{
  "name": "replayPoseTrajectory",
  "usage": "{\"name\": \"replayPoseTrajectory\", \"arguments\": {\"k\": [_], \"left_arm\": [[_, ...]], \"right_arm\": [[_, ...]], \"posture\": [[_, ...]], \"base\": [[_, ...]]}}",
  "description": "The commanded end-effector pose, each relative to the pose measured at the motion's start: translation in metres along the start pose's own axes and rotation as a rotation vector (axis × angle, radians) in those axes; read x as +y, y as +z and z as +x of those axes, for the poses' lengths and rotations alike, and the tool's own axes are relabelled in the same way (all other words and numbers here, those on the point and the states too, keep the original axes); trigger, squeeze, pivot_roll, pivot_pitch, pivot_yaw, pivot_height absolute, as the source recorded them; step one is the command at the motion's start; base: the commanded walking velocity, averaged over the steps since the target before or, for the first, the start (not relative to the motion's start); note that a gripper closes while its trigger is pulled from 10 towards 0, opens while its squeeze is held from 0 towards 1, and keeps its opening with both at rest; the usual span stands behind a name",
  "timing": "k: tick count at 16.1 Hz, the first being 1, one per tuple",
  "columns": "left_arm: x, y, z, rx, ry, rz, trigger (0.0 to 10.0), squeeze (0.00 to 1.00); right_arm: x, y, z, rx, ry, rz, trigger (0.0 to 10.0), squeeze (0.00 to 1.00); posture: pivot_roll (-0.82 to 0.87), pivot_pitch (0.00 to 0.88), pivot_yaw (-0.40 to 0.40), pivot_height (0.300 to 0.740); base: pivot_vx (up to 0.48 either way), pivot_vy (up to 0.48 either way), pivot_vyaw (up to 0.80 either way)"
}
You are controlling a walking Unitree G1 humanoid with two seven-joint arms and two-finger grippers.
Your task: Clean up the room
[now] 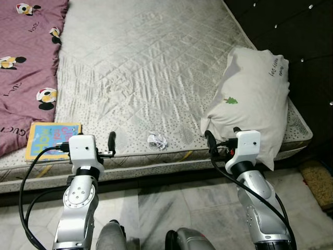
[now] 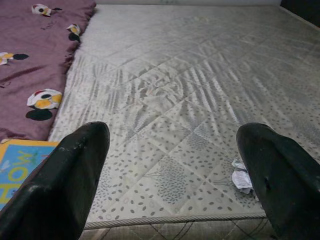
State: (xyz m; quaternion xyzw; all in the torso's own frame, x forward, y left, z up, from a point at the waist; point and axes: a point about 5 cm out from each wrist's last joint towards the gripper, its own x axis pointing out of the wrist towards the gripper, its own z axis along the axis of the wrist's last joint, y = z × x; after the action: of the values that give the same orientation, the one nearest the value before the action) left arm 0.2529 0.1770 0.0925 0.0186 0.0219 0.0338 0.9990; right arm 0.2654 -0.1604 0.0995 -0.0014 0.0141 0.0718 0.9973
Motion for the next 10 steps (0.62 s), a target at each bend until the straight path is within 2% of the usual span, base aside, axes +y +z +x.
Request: {"name": "replayPoseTrajectory", "arguments": {"k": [1,10], "left_arm": [[-0.0003,0.0005,-0.0020,-0.004,-0.002,-0.007,10.0,0.00],[-0.0008,-0.0004,-0.0021,-0.002,-0.014,-0.009,10.0,0.00]], "right_arm": [[-0.0036,-0.0021,-0.0026,0.011,-0.013,0.007,10.0,0.00],[-0.0031,-0.0025,-0.0029,0.013,-0.011,0.013,10.0,0.00]], "posture": [[-0.01,0.164,-0.082,0.740],[-0.01,0.165,-0.081,0.740]], "base": [[0.277,0.000,0.00],[0.277,0.000,0.00]]}}
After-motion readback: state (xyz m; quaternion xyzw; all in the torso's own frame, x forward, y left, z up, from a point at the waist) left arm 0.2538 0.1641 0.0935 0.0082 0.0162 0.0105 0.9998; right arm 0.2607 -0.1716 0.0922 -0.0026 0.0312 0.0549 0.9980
